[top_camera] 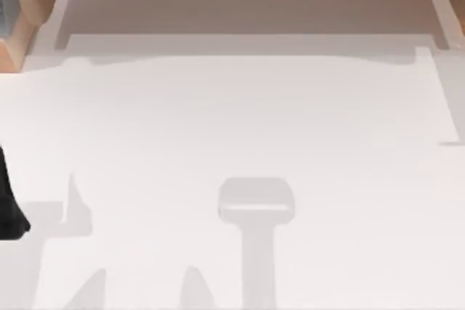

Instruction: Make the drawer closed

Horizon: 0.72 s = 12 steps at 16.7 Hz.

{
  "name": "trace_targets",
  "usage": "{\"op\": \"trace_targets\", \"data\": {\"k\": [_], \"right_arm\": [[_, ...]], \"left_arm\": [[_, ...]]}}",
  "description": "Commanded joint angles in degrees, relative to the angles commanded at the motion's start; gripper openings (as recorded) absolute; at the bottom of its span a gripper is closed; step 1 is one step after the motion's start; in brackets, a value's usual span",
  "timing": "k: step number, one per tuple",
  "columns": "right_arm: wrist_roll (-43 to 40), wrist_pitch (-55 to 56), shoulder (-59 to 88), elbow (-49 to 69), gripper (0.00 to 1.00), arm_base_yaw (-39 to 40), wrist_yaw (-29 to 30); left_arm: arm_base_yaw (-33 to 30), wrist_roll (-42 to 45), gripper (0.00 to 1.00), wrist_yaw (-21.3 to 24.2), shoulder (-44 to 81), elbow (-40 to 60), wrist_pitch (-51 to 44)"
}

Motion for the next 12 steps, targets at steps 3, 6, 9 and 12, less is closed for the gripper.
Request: {"op": "trace_targets", "data": {"k": [3, 6, 9, 12], "right_arm": [[-0.04, -1.72, 0.93, 2.59, 1.0, 1.82, 1.83], [-0.04, -1.84, 1.0, 2.78, 1.0, 1.95, 1.96], [-0.04, -1.84, 1.0, 2.78, 0.85, 1.95, 1.96], [-0.04, -1.84, 1.0, 2.78, 0.62, 1.95, 1.96]], "left_arm": [[0.0, 0.0, 1.0, 0.0, 0.0, 0.0, 0.0], [0.0, 0.0, 1.0, 0.0, 0.0, 0.0, 0.0], [0.0, 0.0, 1.0, 0.0, 0.0, 0.0, 0.0], [0.0, 0.0, 1.0, 0.0, 0.0, 0.0, 0.0]]}}
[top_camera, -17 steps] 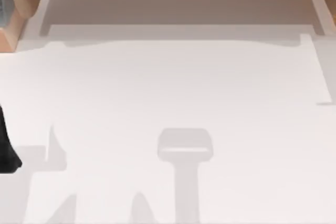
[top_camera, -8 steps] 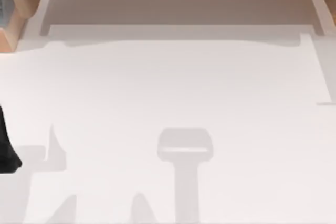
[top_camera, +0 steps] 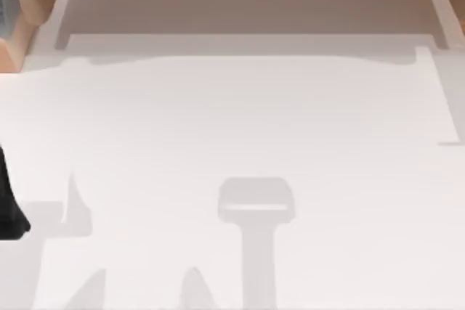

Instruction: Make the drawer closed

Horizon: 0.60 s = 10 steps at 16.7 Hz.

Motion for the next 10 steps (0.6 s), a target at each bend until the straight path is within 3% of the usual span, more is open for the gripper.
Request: {"op": "trace_targets", "data": {"k": [8, 10], "right_arm": [[0.0, 0.0, 0.0, 0.0, 0.02, 0.0, 0.0], [0.0, 0.0, 0.0, 0.0, 0.0, 0.0, 0.0]], "left_arm": [[0.0, 0.0, 1.0, 0.0, 0.0, 0.0, 0.0], [0.0, 0.0, 1.0, 0.0, 0.0, 0.0, 0.0]]}}
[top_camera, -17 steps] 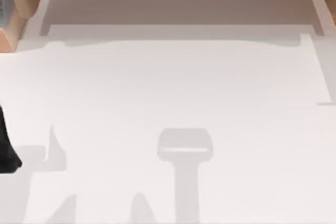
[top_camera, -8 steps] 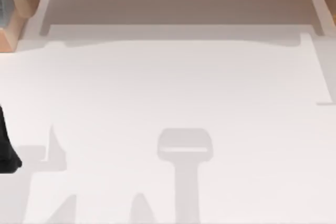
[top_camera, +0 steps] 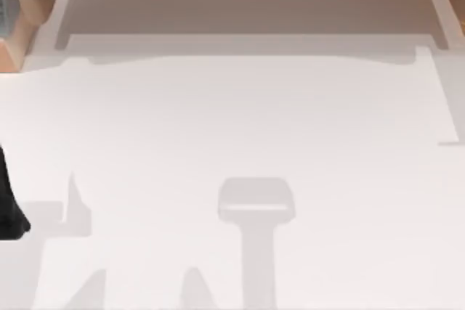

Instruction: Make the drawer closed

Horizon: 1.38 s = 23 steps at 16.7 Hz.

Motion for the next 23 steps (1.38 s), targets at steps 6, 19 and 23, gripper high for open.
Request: {"op": "trace_targets", "data": {"k": [6, 19, 23], "right_arm": [[0.0, 0.0, 0.0, 0.0, 0.0, 0.0, 0.0], [0.13, -8.2, 4.73, 12.3, 0.0, 6.25, 6.74], [0.05, -10.3, 6.21, 15.94, 0.0, 7.36, 8.15]], "left_arm": [[0.0, 0.0, 1.0, 0.0, 0.0, 0.0, 0.0], [0.0, 0.0, 1.0, 0.0, 0.0, 0.0, 0.0], [0.0, 0.0, 1.0, 0.0, 0.0, 0.0, 0.0]]}}
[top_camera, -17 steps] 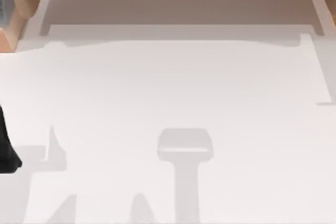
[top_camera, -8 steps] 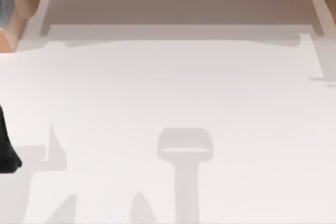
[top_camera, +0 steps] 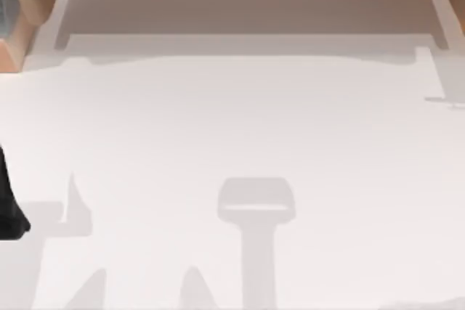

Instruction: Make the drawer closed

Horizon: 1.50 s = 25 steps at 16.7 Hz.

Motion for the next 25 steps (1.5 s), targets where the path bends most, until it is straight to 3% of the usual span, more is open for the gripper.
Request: {"op": "trace_targets", "data": {"k": [25], "right_arm": [[0.04, -15.22, 11.65, 26.58, 0.0, 7.13, 7.28]], "left_arm": [[0.0, 0.0, 1.0, 0.0, 0.0, 0.0, 0.0]]}}
